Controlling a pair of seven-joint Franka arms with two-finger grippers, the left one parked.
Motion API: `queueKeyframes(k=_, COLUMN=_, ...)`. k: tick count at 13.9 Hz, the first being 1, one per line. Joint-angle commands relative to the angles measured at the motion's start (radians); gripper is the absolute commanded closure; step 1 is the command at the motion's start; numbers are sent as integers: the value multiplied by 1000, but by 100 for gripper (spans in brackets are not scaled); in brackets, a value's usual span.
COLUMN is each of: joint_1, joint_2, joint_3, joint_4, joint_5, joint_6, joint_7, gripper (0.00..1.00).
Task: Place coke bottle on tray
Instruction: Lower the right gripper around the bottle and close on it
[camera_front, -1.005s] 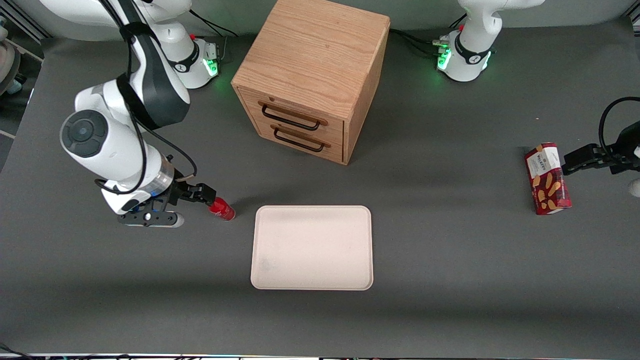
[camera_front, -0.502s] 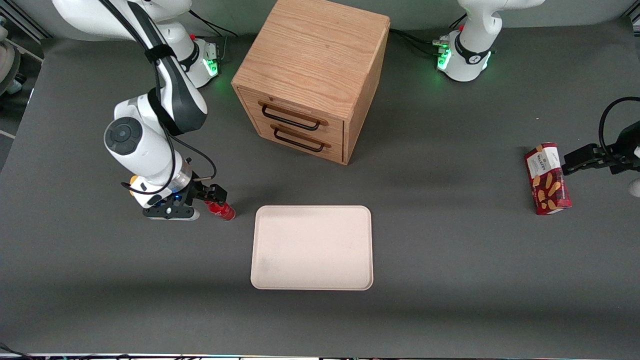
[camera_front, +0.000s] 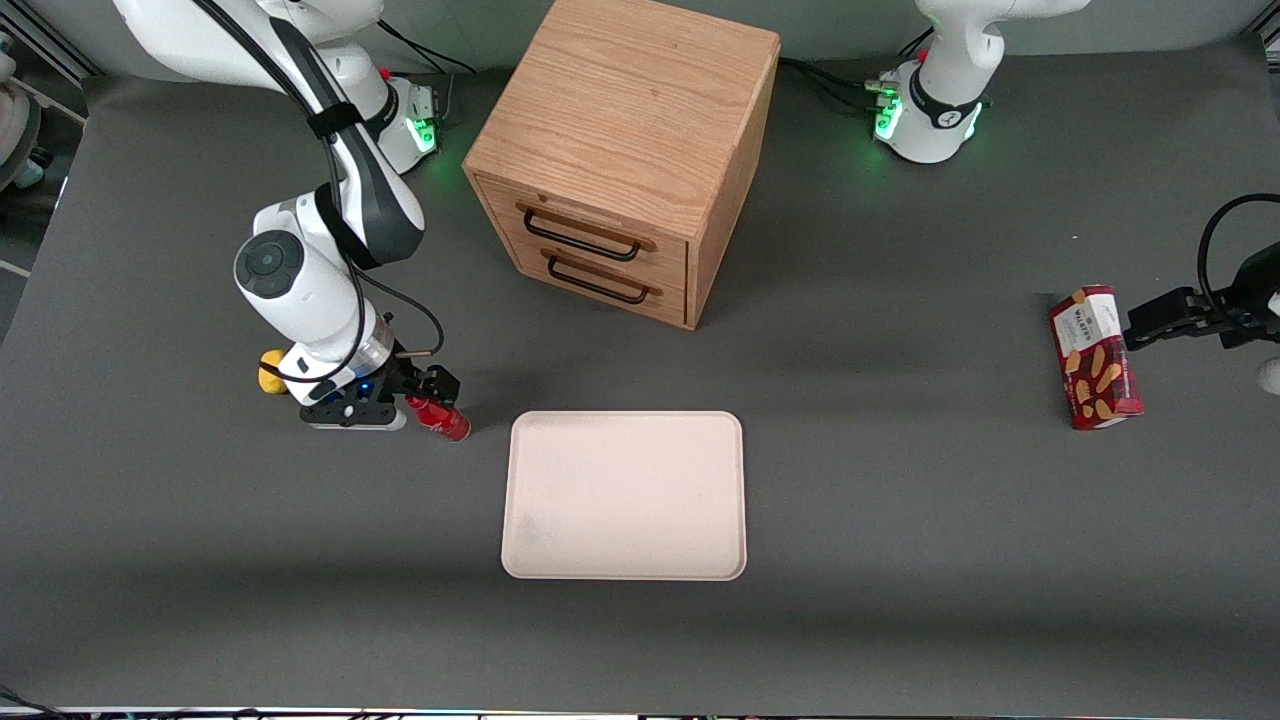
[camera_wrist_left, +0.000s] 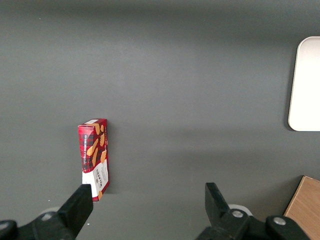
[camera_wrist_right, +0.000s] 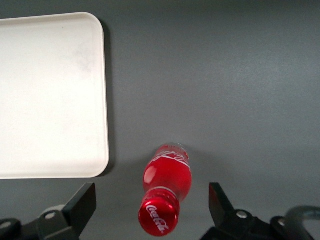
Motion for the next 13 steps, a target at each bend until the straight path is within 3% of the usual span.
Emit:
queueKeyframes(k=1, joint_1=5, joint_2=-32, joint_3=-7, joint_4=-26, joint_5=12, joint_6=15, joint_7=1, gripper=0)
queueKeyframes(k=6, joint_1=4, joint_2=-18, joint_3=-7, joint_4=-18, joint_5=9, joint_6=23, joint_7=1, gripper=0)
queueKeyframes(k=7, joint_1=4, joint_2=-18, joint_3=-7, joint_4=-18, joint_5=9, joint_6=23, joint_7=1, gripper=4)
queueKeyframes(k=13, joint_1=4, joint_2=-18, joint_3=-5, joint_4=-16, joint_5=5, joint_6=17, joint_7=1, gripper=70)
